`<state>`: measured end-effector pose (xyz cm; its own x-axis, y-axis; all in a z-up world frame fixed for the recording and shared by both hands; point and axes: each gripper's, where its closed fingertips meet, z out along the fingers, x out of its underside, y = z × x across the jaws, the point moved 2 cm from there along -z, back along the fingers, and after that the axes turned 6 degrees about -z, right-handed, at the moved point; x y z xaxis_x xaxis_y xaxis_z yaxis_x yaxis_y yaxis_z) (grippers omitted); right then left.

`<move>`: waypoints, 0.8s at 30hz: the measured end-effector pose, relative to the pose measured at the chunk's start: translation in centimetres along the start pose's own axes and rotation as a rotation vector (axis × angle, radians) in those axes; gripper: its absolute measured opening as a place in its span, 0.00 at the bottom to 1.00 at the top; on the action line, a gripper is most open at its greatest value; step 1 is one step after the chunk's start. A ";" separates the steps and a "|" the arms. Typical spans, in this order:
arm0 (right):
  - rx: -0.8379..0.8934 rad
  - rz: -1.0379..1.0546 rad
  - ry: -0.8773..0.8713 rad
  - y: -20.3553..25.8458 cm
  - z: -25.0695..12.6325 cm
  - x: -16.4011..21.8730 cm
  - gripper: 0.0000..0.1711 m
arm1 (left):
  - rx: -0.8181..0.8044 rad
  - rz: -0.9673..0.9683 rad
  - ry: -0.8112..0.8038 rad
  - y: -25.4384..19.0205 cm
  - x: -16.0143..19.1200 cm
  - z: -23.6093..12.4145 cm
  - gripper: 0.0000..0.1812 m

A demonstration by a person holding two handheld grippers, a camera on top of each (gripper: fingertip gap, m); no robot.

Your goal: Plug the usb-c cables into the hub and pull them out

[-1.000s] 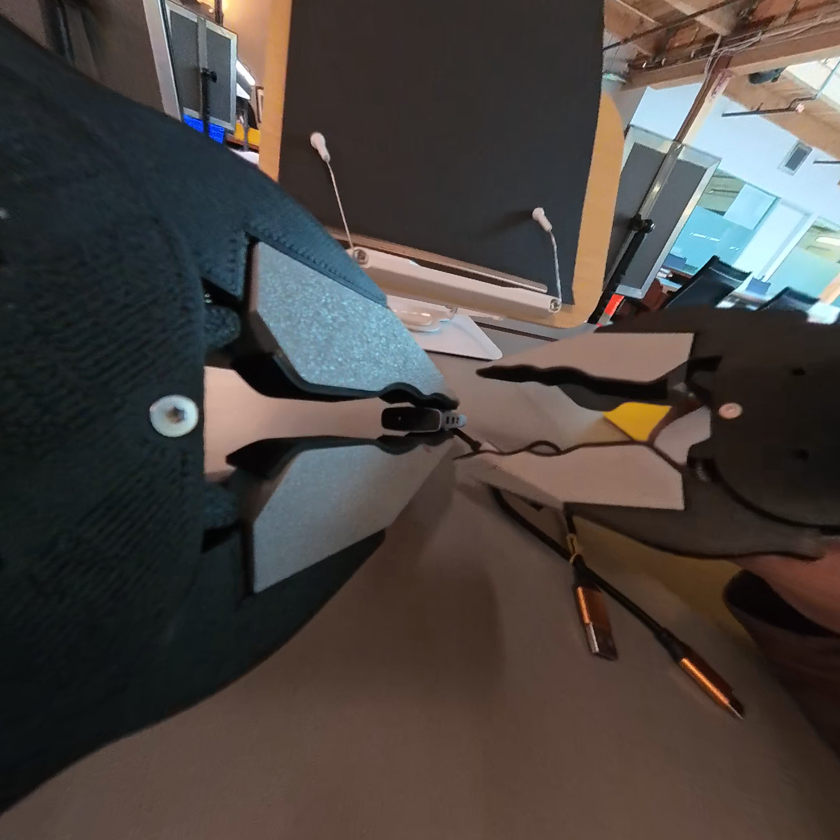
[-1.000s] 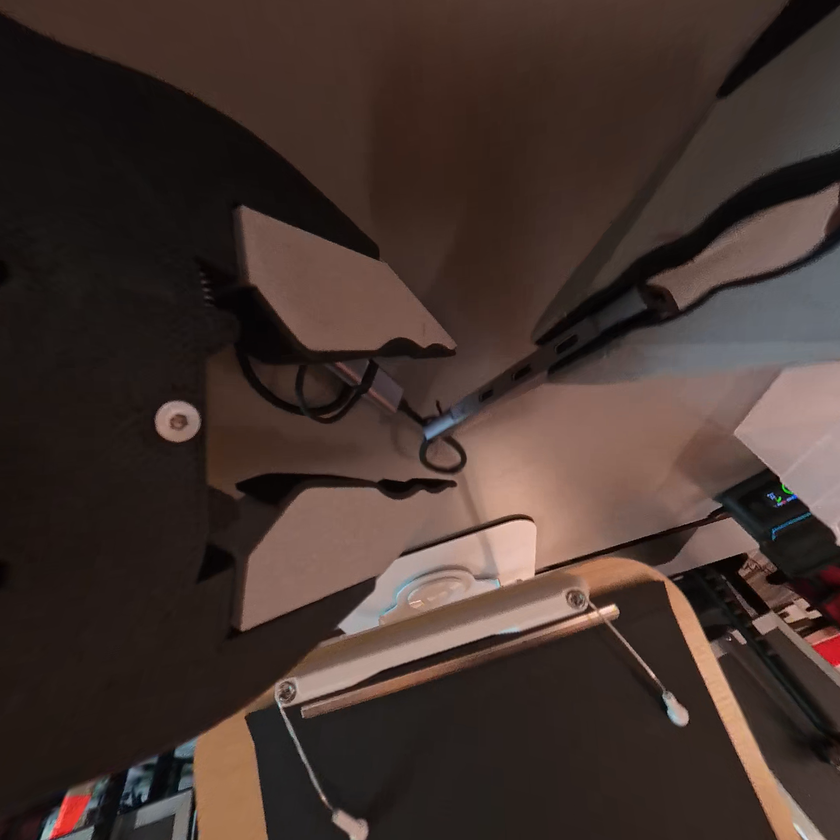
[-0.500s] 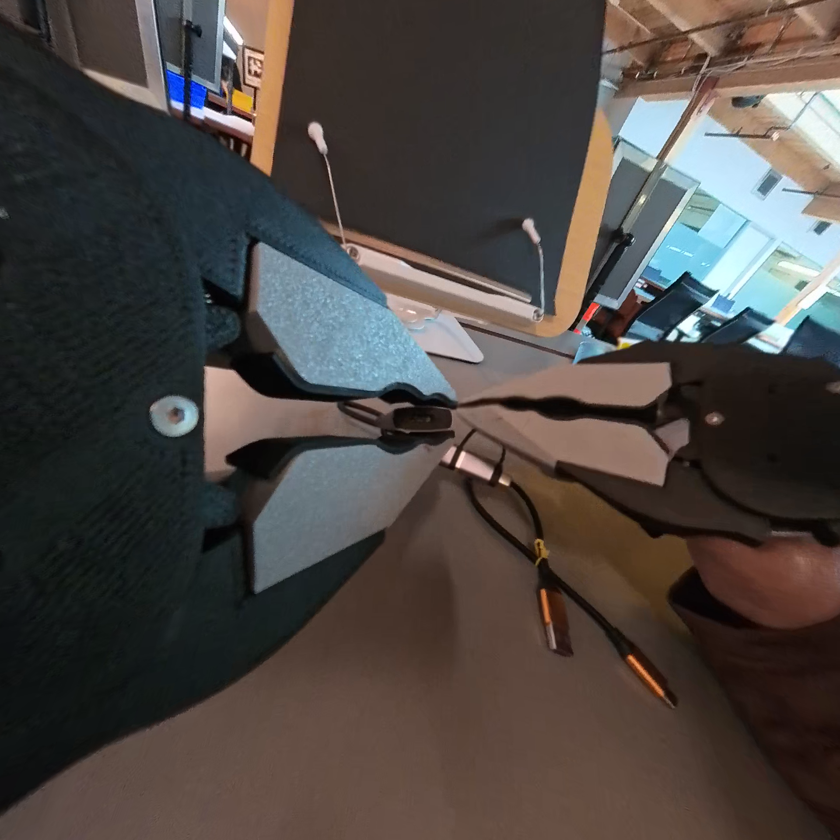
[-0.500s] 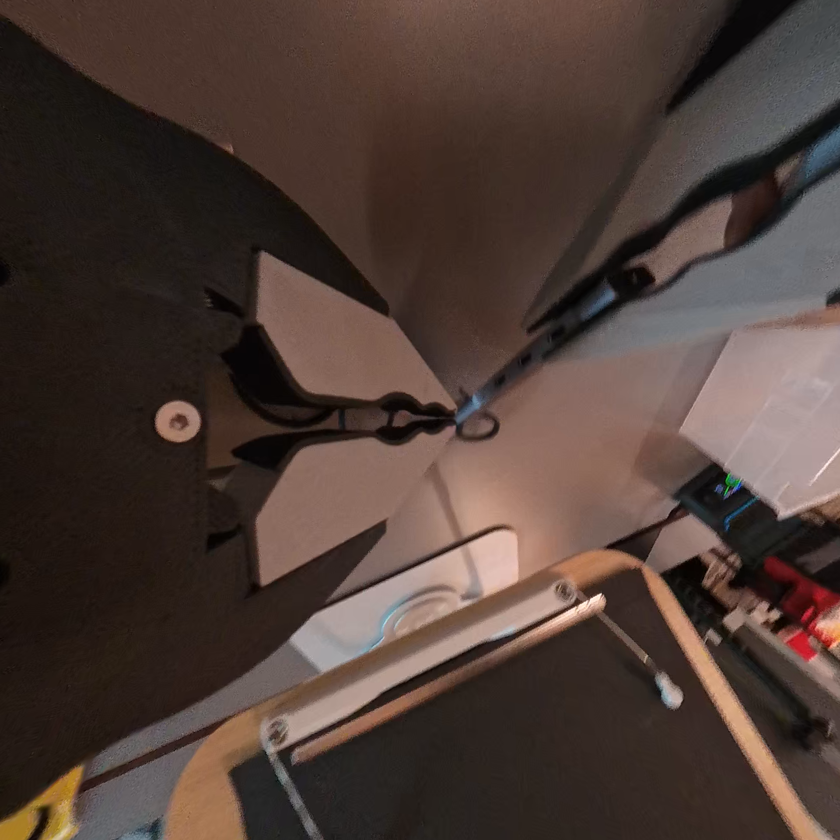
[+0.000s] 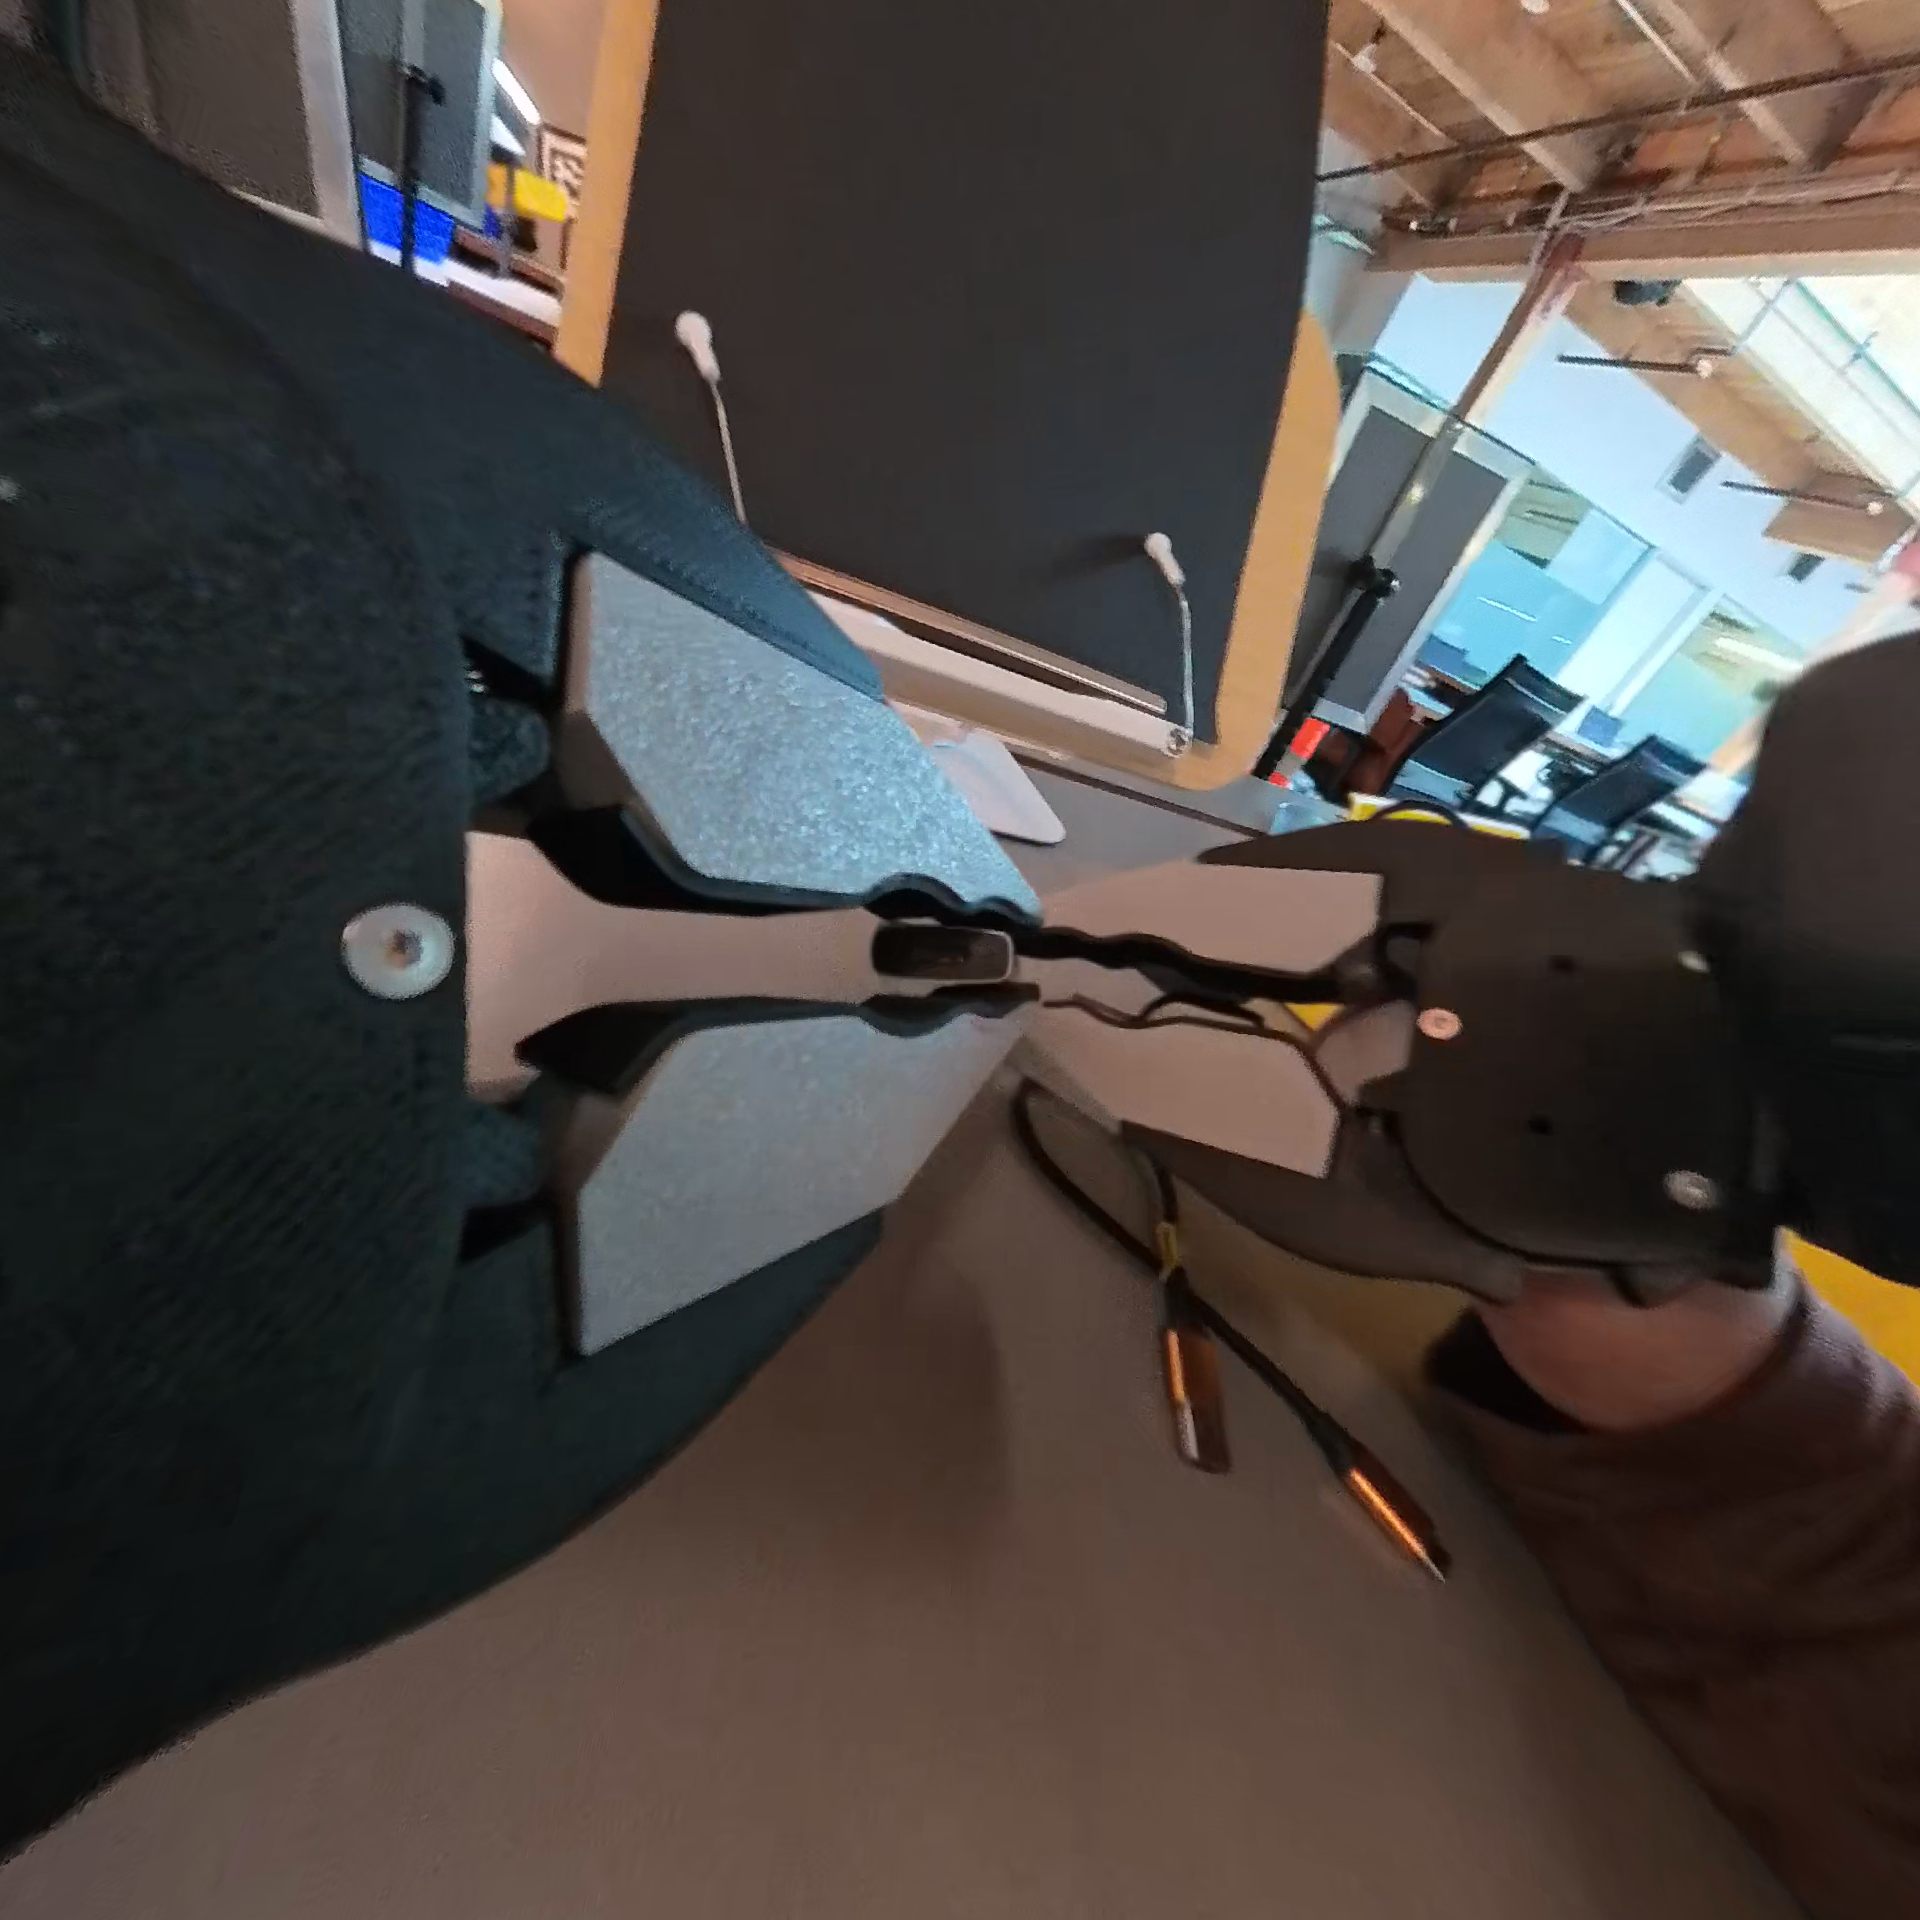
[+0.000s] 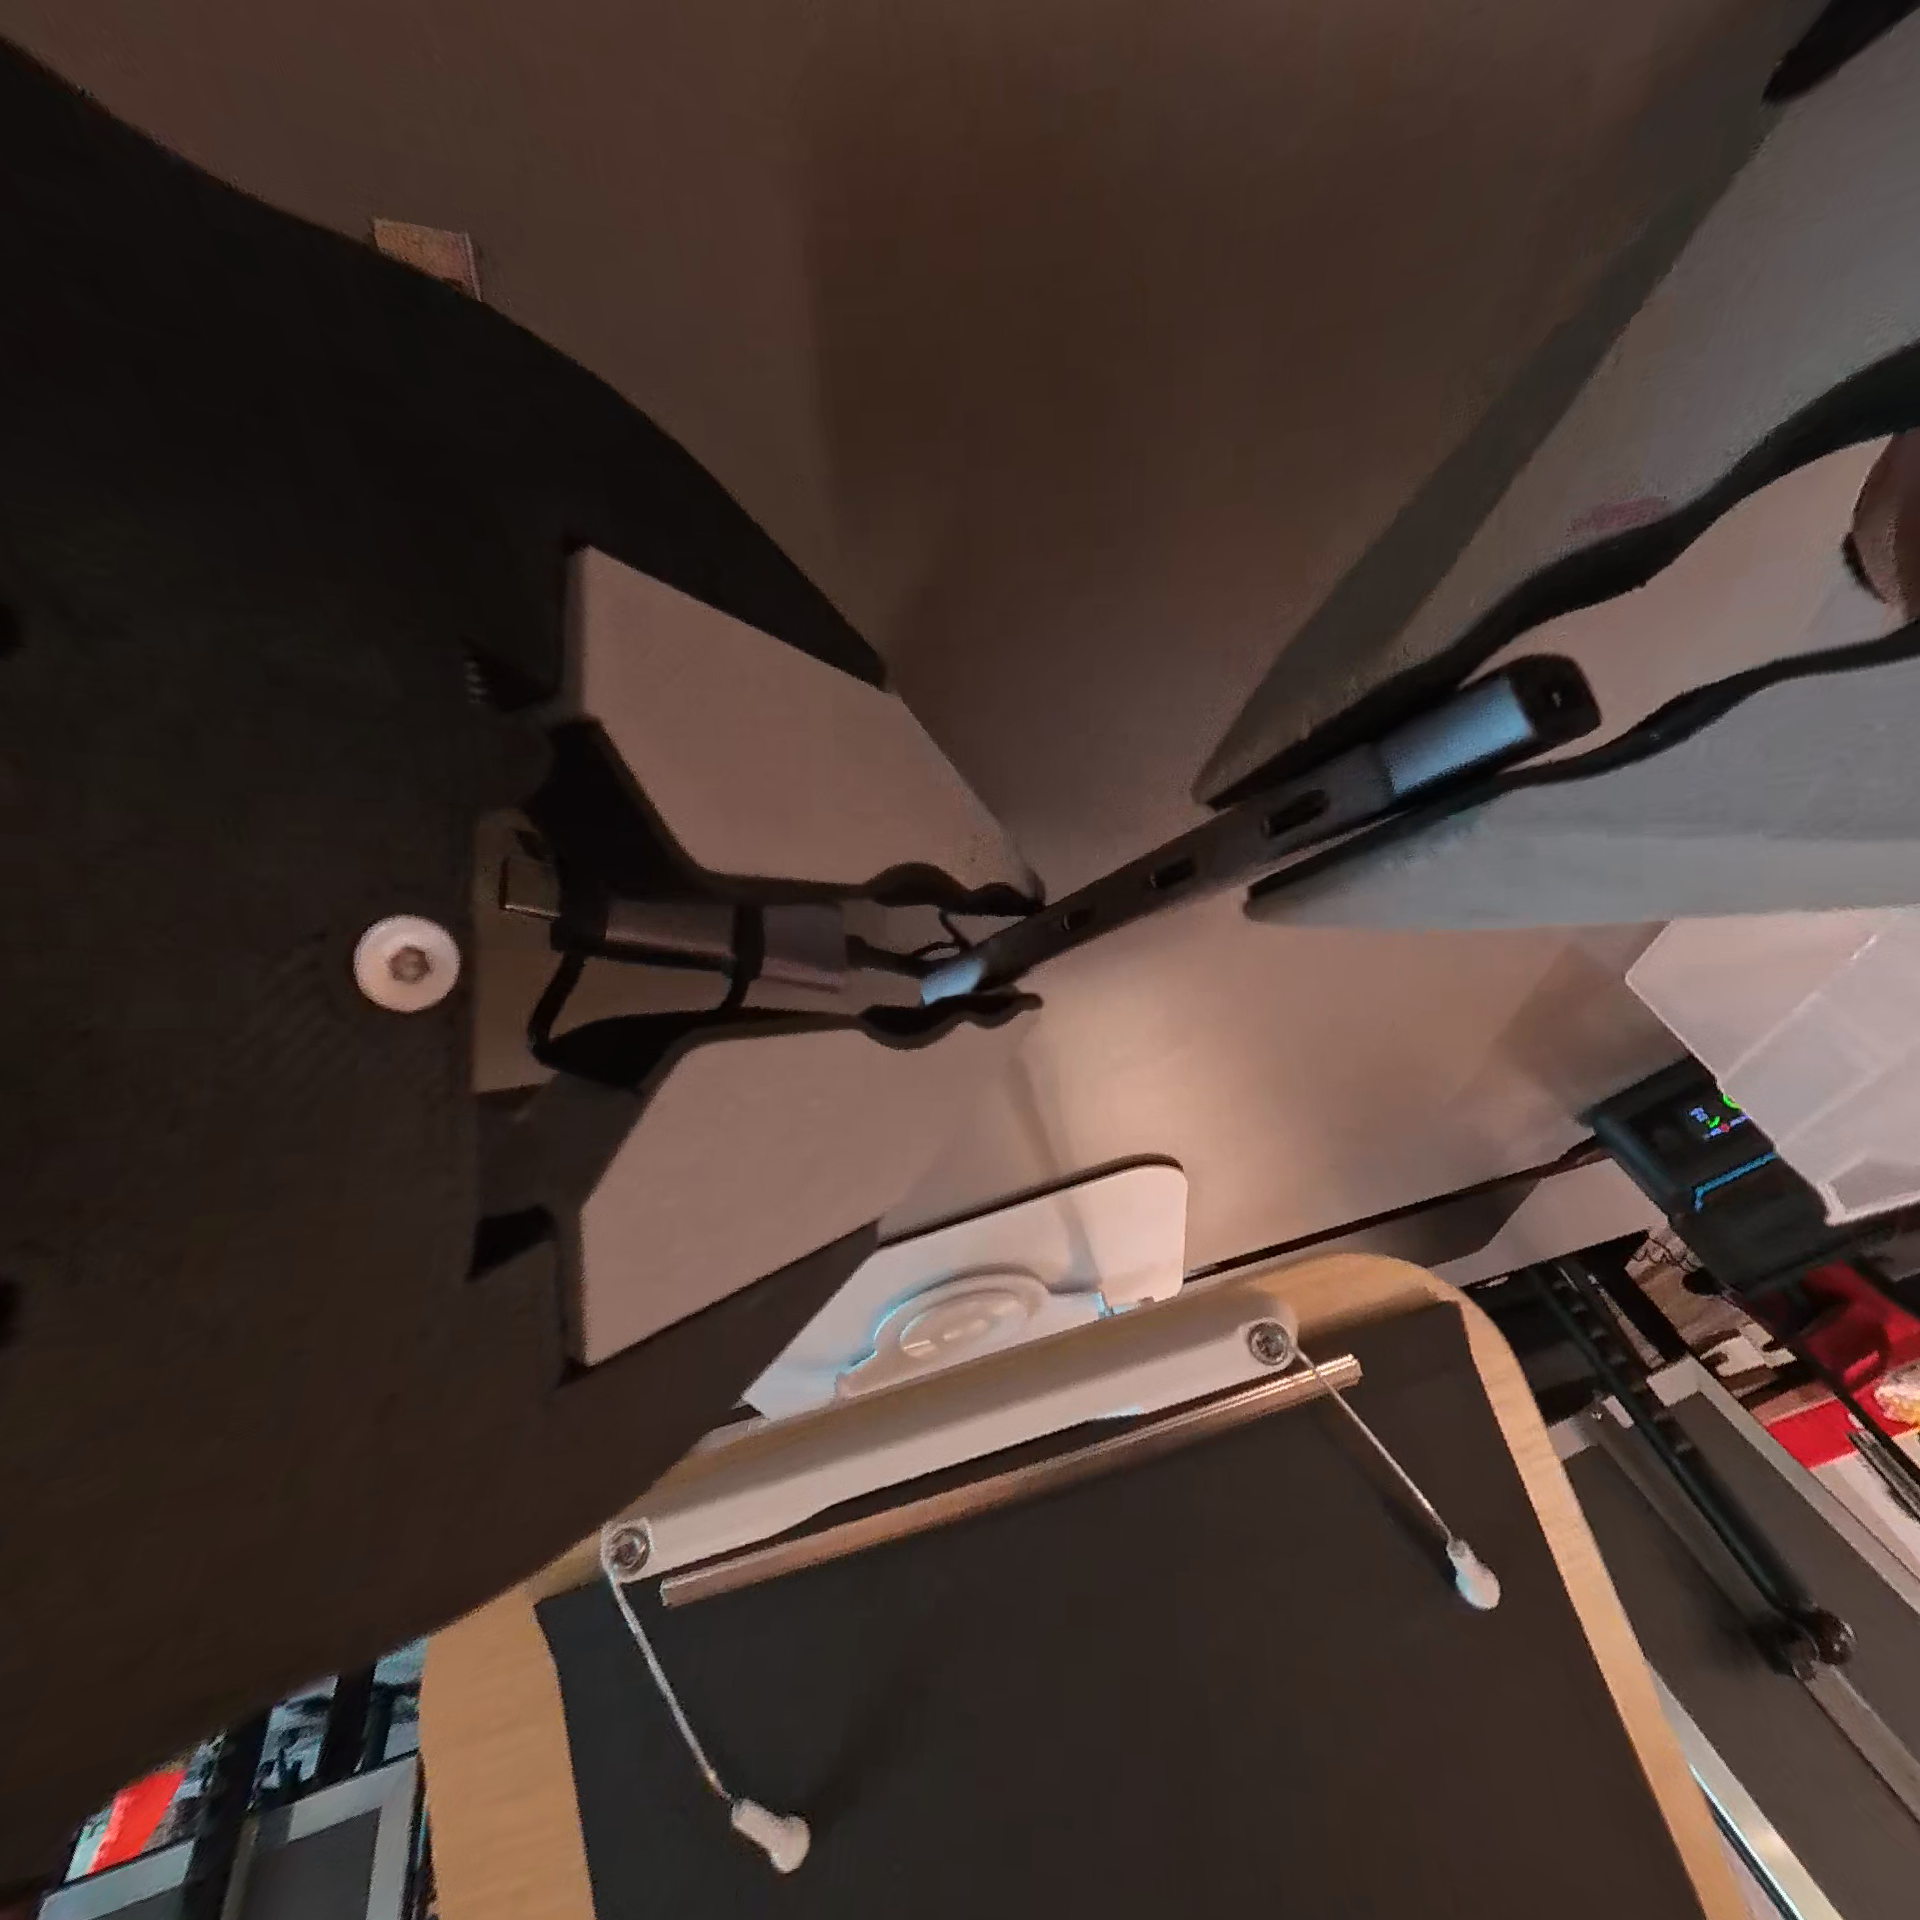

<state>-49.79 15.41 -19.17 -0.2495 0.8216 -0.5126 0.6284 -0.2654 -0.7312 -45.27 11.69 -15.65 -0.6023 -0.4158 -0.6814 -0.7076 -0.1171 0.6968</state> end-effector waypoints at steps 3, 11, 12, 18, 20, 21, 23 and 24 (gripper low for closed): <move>0.002 -0.026 0.029 0.1 0.1 0.5 0.06 | 0.007 -0.007 0.022 -0.2 1.0 0.3 0.04; -0.015 -0.113 0.020 1.4 0.2 -0.7 0.07 | 0.031 0.021 0.127 -1.1 2.9 1.3 0.04; -0.014 -0.116 0.019 1.4 0.2 -0.7 0.08 | 0.032 0.026 0.133 -1.2 3.0 1.3 0.04; -0.006 -0.089 -0.006 1.0 0.0 -0.9 0.12 | 0.015 0.077 0.166 -1.0 3.3 1.5 0.04; -0.008 -0.067 -0.018 0.7 -0.2 -0.9 0.12 | 0.002 0.095 0.163 -0.9 3.1 1.5 0.04; -0.012 -0.053 -0.021 0.6 -0.3 -0.8 0.12 | -0.002 0.096 0.159 -0.8 3.0 1.4 0.04; -0.028 -0.025 -0.032 0.5 -0.4 -0.6 0.09 | -0.008 0.083 0.146 -0.6 2.8 1.3 0.04; -0.038 -0.016 -0.041 0.5 -0.4 -0.7 0.08 | -0.008 0.073 0.134 -0.5 2.6 1.2 0.04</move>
<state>-49.01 14.93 -18.99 -0.2896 0.8040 -0.5194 0.6516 -0.2319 -0.7223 -46.94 11.77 -18.05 -0.5970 -0.5397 -0.5935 -0.6605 -0.0892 0.7455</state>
